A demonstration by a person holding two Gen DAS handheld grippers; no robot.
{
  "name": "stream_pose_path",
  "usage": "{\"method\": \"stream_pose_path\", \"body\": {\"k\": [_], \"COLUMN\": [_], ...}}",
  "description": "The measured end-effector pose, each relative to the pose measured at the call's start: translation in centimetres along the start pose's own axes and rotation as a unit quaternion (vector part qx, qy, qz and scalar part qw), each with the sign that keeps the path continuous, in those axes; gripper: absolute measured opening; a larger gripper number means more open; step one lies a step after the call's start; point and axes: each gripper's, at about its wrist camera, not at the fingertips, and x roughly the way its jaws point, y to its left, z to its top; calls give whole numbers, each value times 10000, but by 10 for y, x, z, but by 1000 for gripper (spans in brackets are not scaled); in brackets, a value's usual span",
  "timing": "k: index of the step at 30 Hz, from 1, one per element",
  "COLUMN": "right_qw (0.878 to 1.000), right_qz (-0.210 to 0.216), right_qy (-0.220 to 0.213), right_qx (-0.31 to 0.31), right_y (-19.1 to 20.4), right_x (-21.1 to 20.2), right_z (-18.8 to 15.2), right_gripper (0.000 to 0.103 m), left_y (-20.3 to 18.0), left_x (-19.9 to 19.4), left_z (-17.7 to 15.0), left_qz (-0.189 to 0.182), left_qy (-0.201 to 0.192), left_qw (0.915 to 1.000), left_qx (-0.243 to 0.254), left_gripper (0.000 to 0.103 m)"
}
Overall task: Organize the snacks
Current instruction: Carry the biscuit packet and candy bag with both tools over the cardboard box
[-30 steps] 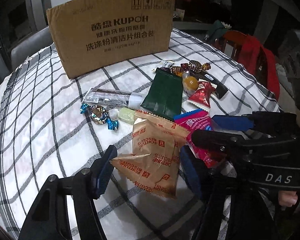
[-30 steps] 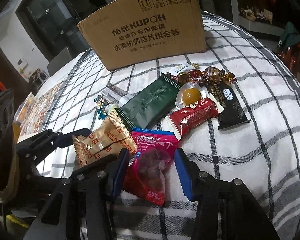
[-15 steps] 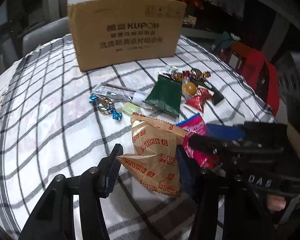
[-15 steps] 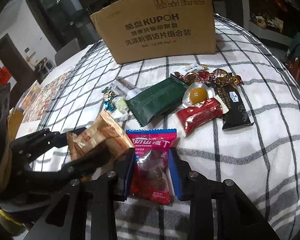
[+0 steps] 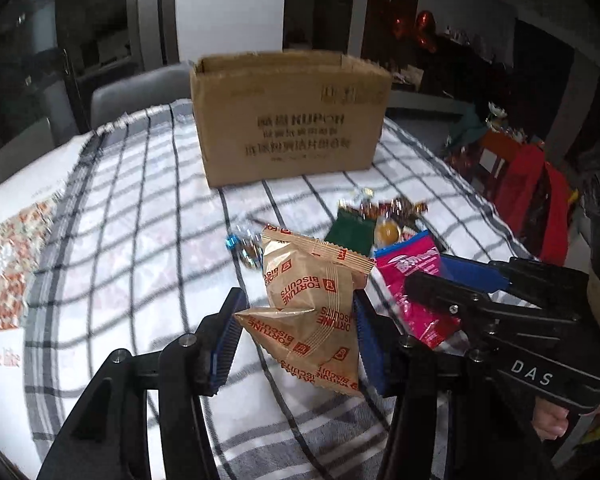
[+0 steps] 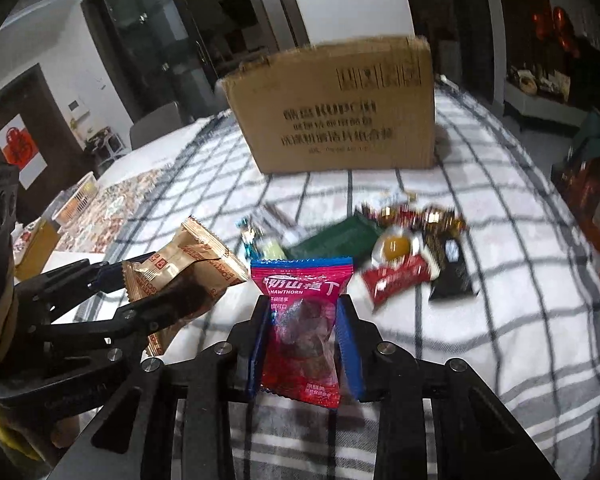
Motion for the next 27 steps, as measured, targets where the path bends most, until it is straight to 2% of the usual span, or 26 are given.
{"method": "stream_pose_path", "body": {"k": [7, 14, 20, 27], "right_qw": [9983, 9934, 9895, 9894], "right_qz": [-102, -226, -297, -361], "right_qy": [-571, -1114, -1383, -1337], "right_qx": [-108, -160, -301, -426], "right_y": [-5, -12, -15, -22], "right_x": [-24, -38, -40, -32], "right_z": [36, 84, 122, 166], "right_gripper": [33, 33, 33, 33], "left_y": [-2, 4, 11, 21], "left_x": [-26, -35, -33, -23], "left_z": [34, 78, 119, 166], "left_qz": [223, 235, 257, 227], "left_qy": [-589, -975, -1186, -1242], "left_qw": [9979, 9949, 9926, 9920], "left_qx": [139, 87, 89, 71], "left_gripper": [52, 52, 52, 52]}}
